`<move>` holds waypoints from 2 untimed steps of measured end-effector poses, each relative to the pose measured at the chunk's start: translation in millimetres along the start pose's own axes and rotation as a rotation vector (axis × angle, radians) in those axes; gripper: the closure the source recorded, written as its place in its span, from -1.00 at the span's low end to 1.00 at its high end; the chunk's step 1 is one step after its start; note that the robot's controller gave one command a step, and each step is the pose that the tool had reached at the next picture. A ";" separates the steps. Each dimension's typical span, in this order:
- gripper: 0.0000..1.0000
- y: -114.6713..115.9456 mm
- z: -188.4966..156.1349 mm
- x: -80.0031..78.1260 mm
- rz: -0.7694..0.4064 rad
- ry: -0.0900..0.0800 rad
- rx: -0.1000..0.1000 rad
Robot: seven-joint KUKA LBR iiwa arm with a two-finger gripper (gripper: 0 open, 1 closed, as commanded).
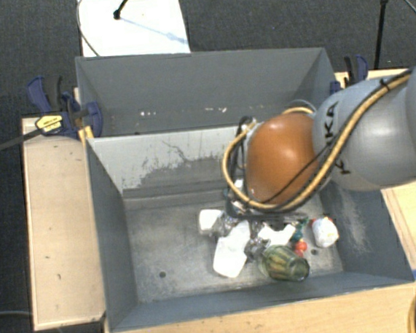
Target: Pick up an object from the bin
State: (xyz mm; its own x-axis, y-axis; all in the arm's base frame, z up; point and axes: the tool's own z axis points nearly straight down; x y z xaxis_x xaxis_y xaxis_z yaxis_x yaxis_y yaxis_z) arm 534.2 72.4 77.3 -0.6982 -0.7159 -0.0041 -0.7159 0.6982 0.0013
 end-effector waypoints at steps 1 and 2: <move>1.00 -0.1 -10.5 0.4 0.000 0.001 0.000; 1.00 0.2 -22.5 0.9 0.001 0.005 -0.002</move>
Offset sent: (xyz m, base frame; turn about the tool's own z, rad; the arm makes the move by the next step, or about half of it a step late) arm 0.0000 -0.0002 0.0841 0.0000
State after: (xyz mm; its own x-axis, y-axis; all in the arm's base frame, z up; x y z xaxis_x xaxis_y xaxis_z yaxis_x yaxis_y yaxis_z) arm 533.3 71.8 99.8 -0.6988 -0.7153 0.0005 -0.7153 0.6988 0.0030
